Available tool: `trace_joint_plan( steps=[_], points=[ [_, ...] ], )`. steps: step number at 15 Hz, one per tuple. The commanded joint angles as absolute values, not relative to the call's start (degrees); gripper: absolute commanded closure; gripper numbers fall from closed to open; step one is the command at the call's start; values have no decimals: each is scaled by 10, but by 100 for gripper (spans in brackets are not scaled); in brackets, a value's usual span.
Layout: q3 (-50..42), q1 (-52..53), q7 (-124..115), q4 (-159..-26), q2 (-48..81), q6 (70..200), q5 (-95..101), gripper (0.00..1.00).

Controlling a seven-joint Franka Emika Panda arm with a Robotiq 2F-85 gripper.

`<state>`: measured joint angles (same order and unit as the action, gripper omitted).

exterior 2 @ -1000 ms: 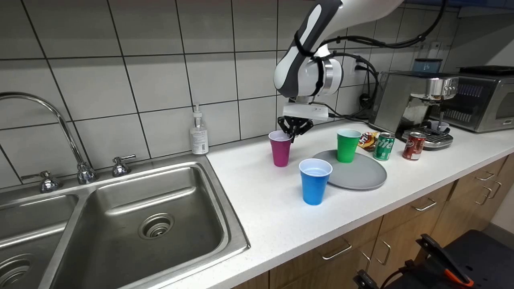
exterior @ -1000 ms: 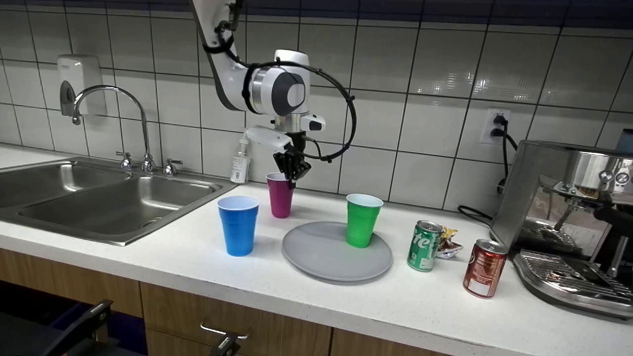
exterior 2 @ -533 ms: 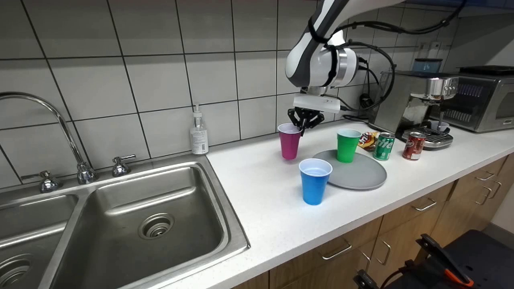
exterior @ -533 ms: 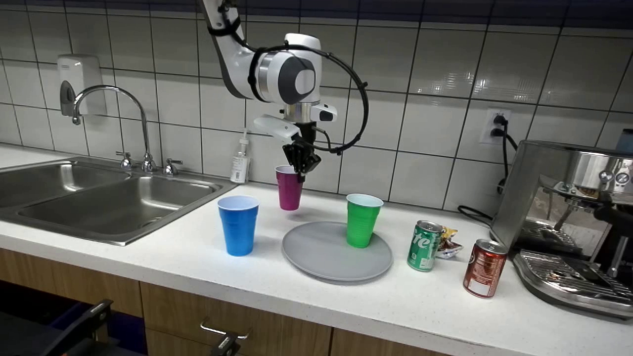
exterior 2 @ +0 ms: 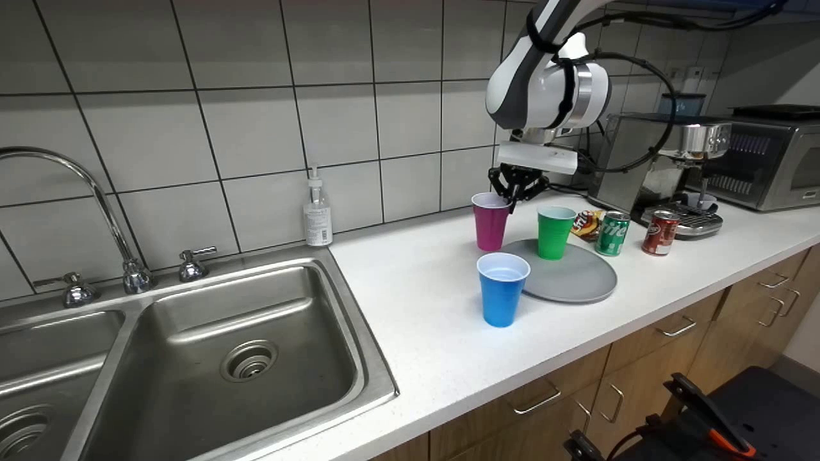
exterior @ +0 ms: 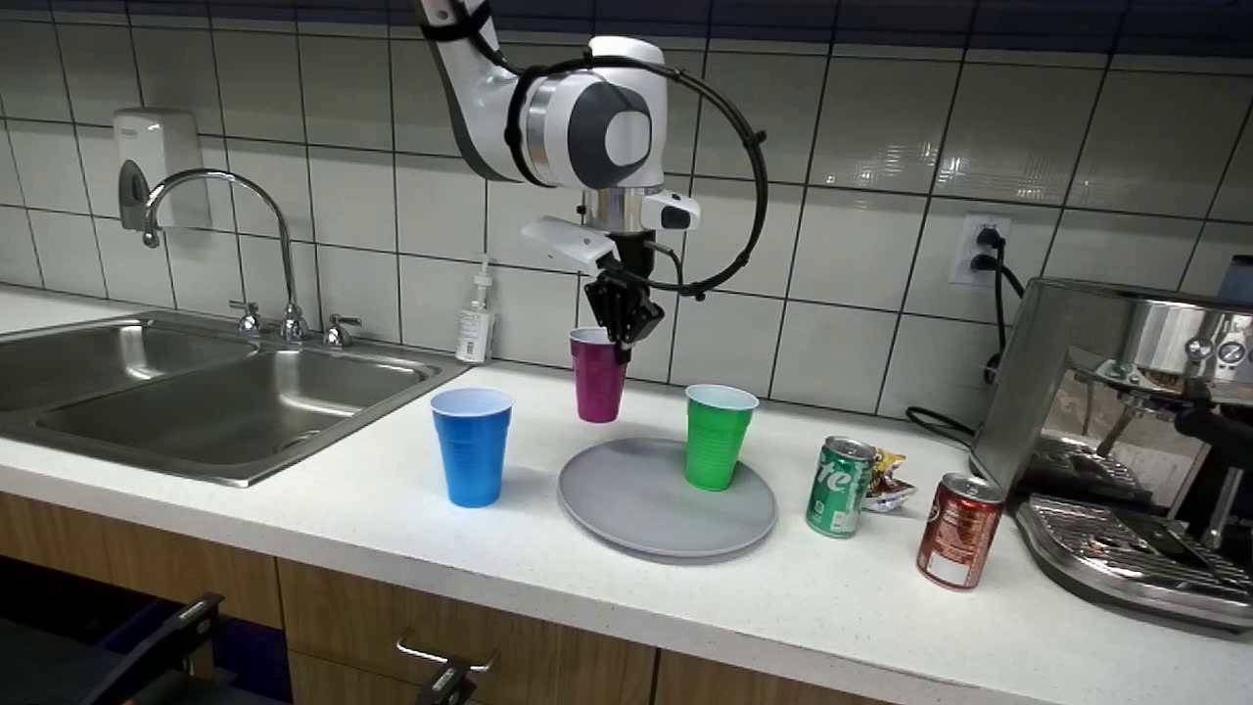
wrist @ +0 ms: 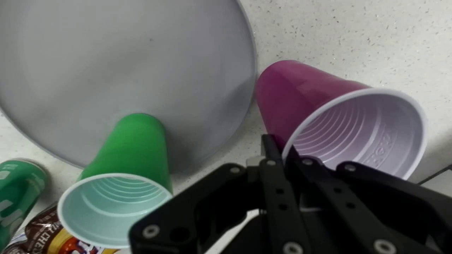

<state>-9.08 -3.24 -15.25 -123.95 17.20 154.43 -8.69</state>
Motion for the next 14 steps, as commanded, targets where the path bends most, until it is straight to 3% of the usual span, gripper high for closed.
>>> trace_joint_plan(
  steps=[1,14],
  points=[
    [-105,-32,-182,-1275,137,1539,-67,99],
    [-146,-23,-254,-1286,155,1539,-2,99]
  ],
)
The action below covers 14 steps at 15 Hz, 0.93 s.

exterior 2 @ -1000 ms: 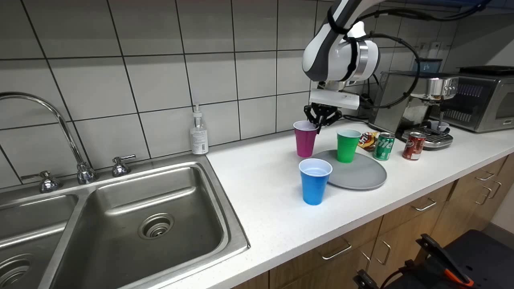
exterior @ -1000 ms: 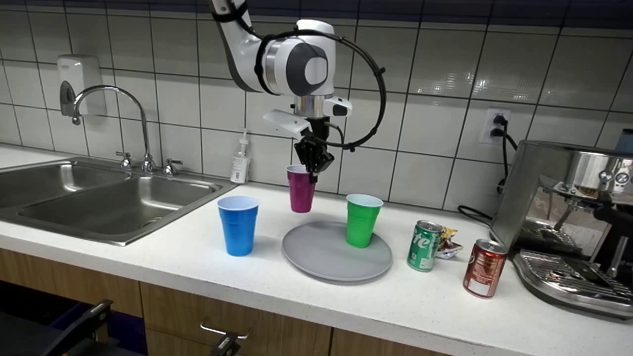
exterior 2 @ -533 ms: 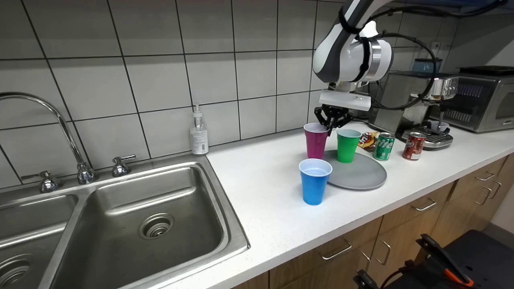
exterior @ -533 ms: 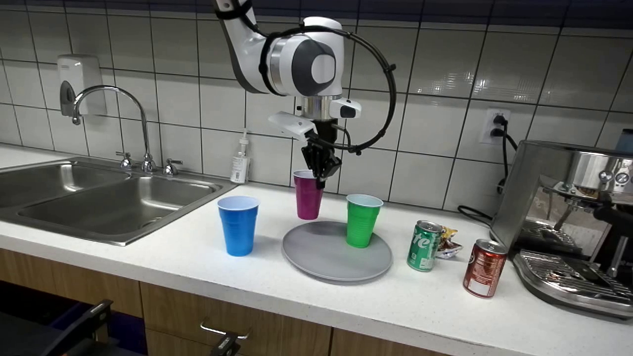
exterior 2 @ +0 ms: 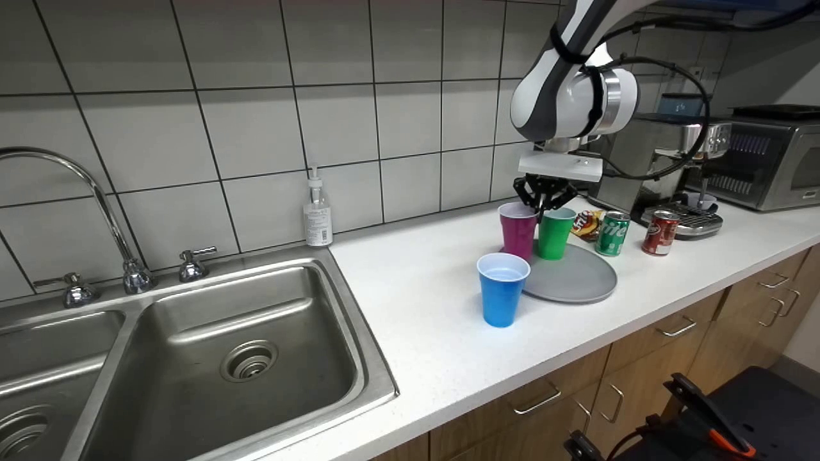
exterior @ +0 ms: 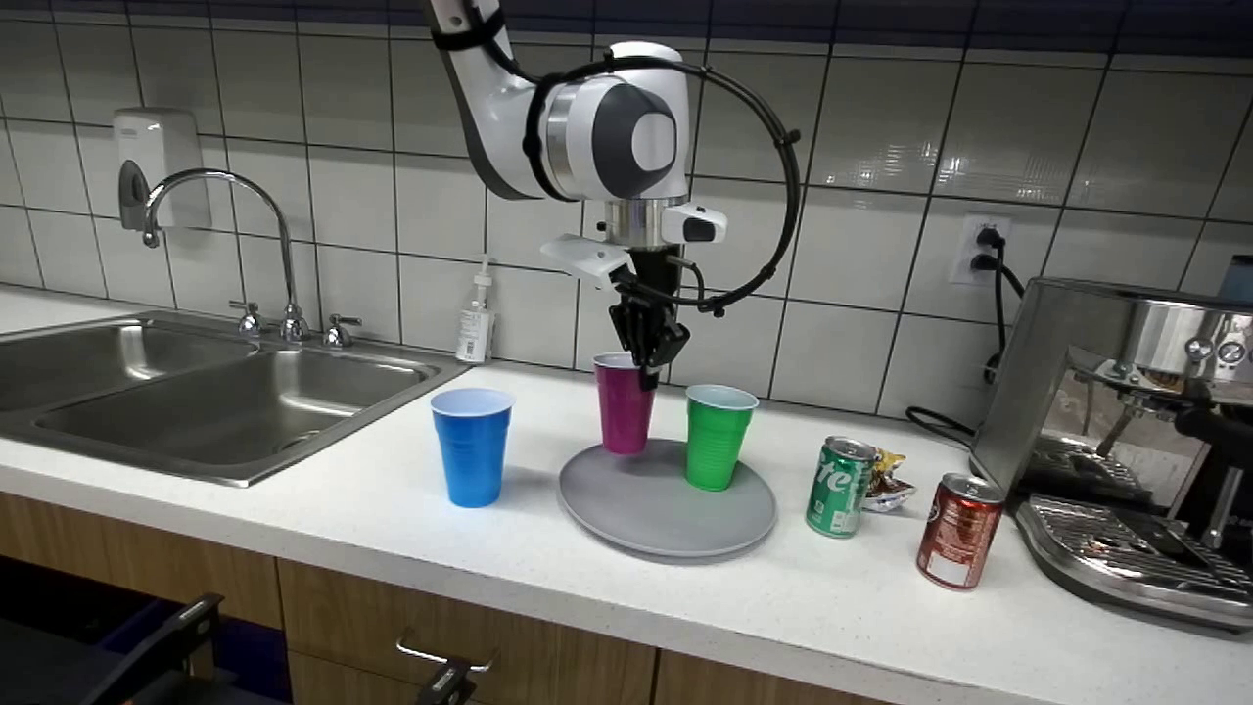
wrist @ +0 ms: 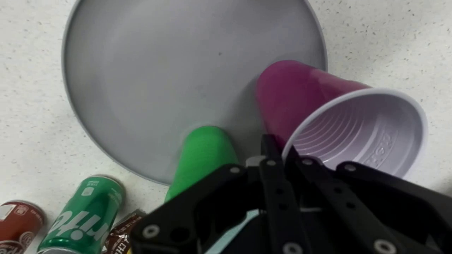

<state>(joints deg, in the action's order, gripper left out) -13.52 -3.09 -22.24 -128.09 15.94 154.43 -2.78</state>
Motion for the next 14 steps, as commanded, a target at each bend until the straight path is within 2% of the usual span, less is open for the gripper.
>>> trace_joint_plan(
  steps=[1,12,13,14],
  points=[
    [-147,-23,-258,-1287,157,1539,2,99],
    [-151,-20,-288,-1284,178,1531,1,99],
    [-150,-21,-288,-1285,177,1534,-2,71],
    [-150,-21,-289,-1286,176,1534,-2,70]
  ],
)
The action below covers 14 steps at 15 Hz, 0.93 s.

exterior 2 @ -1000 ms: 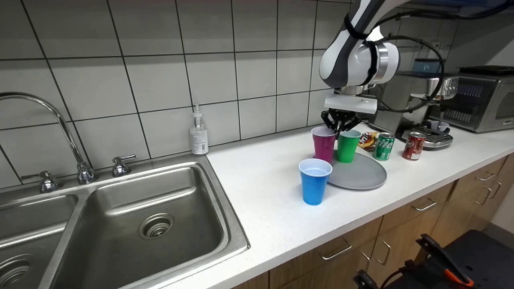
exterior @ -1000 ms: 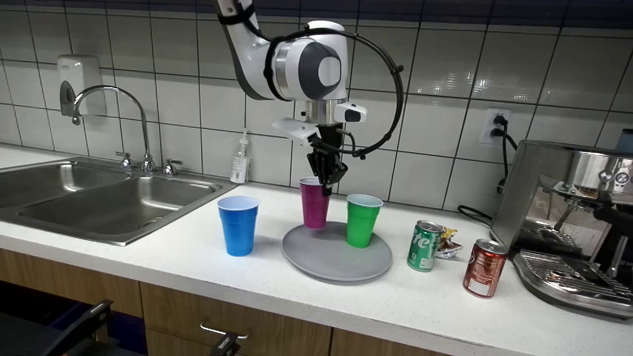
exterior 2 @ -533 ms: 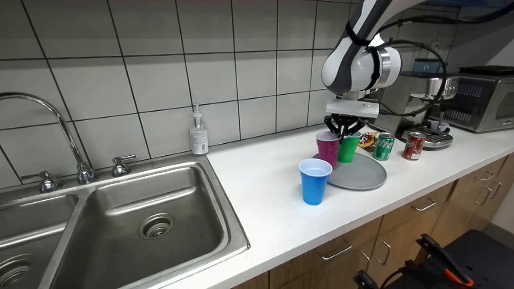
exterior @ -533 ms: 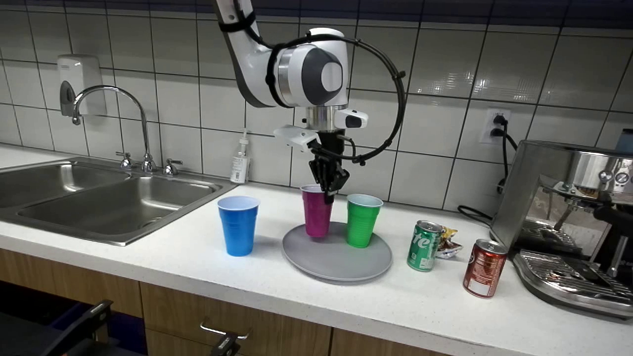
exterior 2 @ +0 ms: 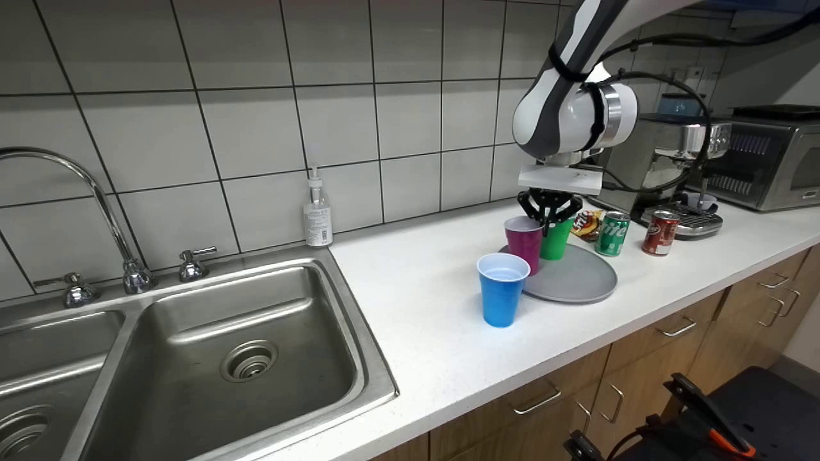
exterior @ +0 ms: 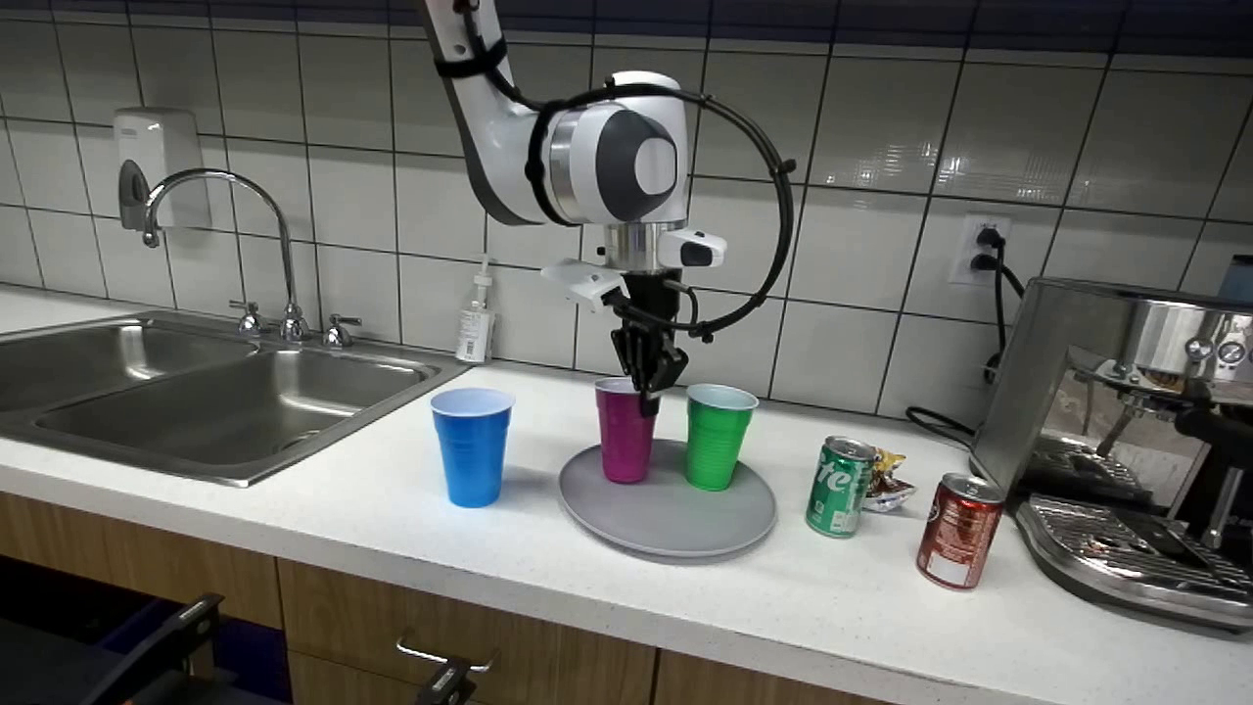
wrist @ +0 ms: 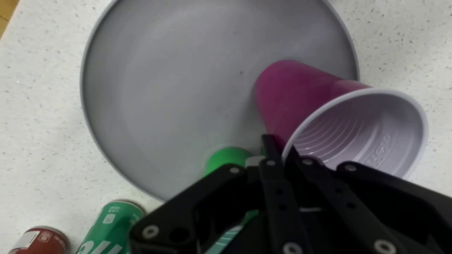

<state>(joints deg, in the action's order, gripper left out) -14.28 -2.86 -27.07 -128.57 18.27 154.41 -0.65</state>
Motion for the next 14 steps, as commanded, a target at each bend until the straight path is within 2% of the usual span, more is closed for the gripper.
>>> trace_joint_plan(
  steps=[1,9,10,14],
  points=[
    [-148,-23,-286,-1287,172,1533,-5,63],
    [-141,-32,-267,-1297,132,1533,-17,5],
    [-139,-33,-266,-1298,124,1532,-18,0],
    [-138,-33,-265,-1312,93,1533,-11,0]
  ],
)
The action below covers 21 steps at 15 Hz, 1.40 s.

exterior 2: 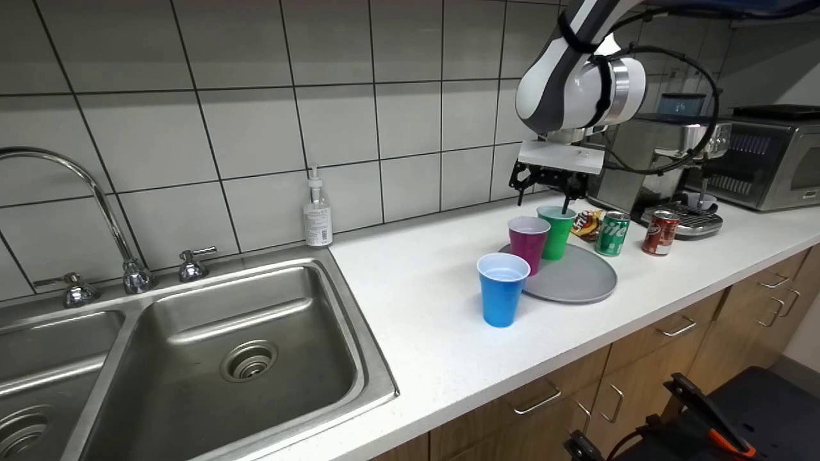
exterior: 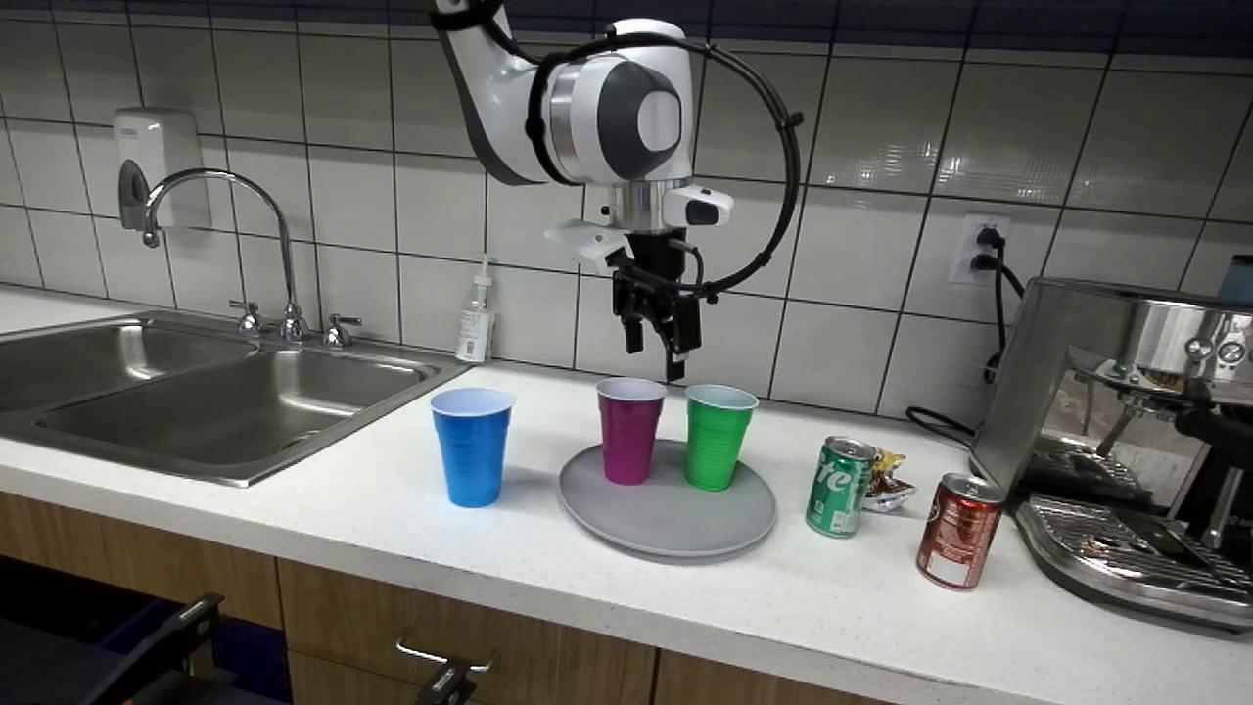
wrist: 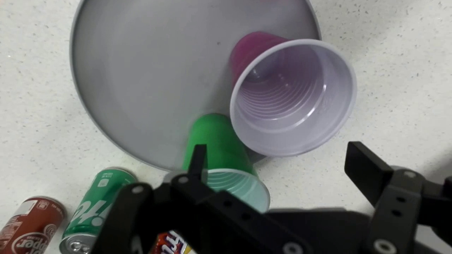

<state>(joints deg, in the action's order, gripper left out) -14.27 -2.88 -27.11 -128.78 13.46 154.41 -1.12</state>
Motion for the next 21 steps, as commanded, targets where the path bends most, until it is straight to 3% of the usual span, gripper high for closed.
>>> trace_joint_plan(
  steps=[1,12,21],
  points=[
    [-136,-34,-264,-1317,86,1533,-11,0],
    [-111,-44,-213,-1436,-36,1523,1,0],
    [-86,-49,-133,-1511,-141,1441,-8,0]
  ],
)
